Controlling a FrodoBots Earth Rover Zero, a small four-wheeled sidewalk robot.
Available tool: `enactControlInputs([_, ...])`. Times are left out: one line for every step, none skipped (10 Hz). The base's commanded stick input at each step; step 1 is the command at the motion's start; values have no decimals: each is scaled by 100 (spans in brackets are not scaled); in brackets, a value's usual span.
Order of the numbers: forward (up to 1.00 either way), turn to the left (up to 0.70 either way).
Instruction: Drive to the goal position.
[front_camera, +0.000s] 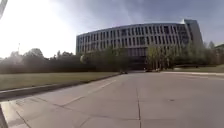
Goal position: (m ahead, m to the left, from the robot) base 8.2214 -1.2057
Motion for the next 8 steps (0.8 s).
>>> enactControlInputs([70,0])
enactControlInputs([70,0])
enactControlInputs([70,0])
enactControlInputs([70,0])
enactControlInputs([70,0])
enactControlInputs([70,0])
enactControlInputs([70,0])
enactControlInputs([70,0])
